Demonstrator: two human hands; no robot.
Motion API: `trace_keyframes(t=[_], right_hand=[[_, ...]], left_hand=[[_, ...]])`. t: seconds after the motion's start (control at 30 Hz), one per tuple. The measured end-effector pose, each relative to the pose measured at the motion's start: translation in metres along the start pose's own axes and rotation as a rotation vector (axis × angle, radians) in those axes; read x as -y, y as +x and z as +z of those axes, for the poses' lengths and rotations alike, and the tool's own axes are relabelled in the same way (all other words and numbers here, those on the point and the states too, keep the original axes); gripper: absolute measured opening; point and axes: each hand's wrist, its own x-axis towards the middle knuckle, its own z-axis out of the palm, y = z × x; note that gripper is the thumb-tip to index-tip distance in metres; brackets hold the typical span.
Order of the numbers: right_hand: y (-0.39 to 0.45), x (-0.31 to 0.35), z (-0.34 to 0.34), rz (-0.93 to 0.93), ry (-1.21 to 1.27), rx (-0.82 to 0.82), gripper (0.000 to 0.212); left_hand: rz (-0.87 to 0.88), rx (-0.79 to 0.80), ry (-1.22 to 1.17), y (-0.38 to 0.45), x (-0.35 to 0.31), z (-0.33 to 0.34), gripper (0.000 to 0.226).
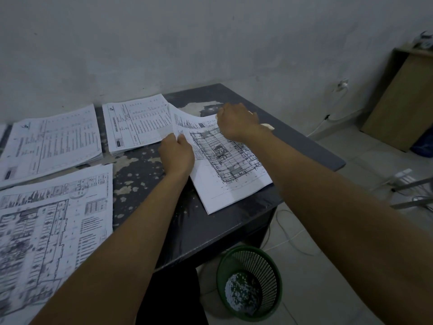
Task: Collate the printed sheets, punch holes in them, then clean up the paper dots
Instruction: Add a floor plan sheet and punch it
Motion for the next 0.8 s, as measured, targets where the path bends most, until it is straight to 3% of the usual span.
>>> trace_keyframes(t=[0.37, 0.53, 0.8], right_hand=[[0.001, -0.002, 0.018, -0.046, -0.124, -0.035, 0.054], [-0.007, -0.004, 0.040, -0.077, -0.304, -0.154, 0.055], [0.000, -0.006, 0.038, -0.101, -0.259, -0.132, 0.056]], left_hand=[[0.011, -0.016, -0.008, 0.003, 0.003, 0.002, 0.031], [0.014, -0.013, -0.016, 0.003, 0.004, 0.003, 0.032], [0.006, -0.018, 0.019, 0.003, 0.000, 0.001, 0.030]])
